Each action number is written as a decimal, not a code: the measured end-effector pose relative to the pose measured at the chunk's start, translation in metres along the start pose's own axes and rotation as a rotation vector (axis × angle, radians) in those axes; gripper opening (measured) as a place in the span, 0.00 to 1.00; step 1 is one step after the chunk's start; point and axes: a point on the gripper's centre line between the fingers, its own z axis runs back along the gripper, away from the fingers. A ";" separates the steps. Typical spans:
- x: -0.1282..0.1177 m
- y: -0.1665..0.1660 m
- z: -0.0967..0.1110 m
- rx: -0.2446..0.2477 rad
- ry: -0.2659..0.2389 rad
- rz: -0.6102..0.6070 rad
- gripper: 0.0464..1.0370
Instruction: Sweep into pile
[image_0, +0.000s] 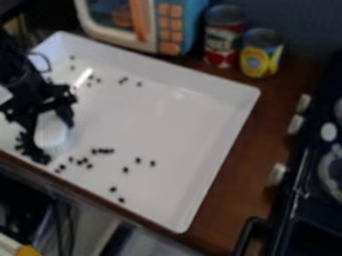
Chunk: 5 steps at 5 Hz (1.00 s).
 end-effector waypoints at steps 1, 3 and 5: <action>0.002 0.003 0.002 -0.010 -0.001 0.006 0.71; 0.004 -0.020 0.034 -0.133 0.119 0.115 0.71; -0.008 -0.070 0.063 -0.234 0.189 0.098 0.71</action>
